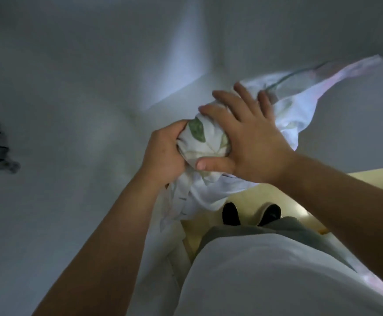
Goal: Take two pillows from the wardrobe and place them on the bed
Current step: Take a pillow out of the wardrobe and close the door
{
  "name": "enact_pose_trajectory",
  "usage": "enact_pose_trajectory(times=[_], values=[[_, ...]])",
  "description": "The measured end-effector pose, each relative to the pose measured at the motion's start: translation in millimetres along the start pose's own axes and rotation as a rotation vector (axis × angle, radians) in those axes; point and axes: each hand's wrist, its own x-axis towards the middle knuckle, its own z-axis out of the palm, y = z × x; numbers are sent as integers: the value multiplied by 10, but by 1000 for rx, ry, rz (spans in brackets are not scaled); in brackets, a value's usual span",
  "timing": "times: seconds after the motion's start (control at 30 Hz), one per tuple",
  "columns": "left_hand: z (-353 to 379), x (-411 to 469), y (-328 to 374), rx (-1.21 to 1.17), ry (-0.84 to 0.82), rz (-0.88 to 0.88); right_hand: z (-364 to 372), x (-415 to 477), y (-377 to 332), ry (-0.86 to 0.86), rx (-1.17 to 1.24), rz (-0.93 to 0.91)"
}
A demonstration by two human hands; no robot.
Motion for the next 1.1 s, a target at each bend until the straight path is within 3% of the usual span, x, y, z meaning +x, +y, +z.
enact_pose_trajectory(times=[0.17,0.37,0.47,0.67,0.77,0.83,0.97,1.1], values=[[-261,-352,195,-72,64,-24,-144,169,-246,141,3,-202],[-371,-828,400,-137,217,-142,-316,294,-623,155,128,-357],[-428,-1223,466,-266,411,-164,-427,283,-911,99,162,-479],[-416,-1828,707,-189,766,-280,-705,236,-1373,-17,183,-639],[-325,-2057,833,141,1073,-541,-860,210,-1518,-63,191,-671],[-256,-2183,919,205,1228,-727,-950,205,-1615,-124,191,-678],[-287,-2384,926,94,1393,-919,-1047,146,-1818,-173,156,-702],[-463,-2651,743,-36,1572,-949,-1101,61,-1908,-214,158,-740]])
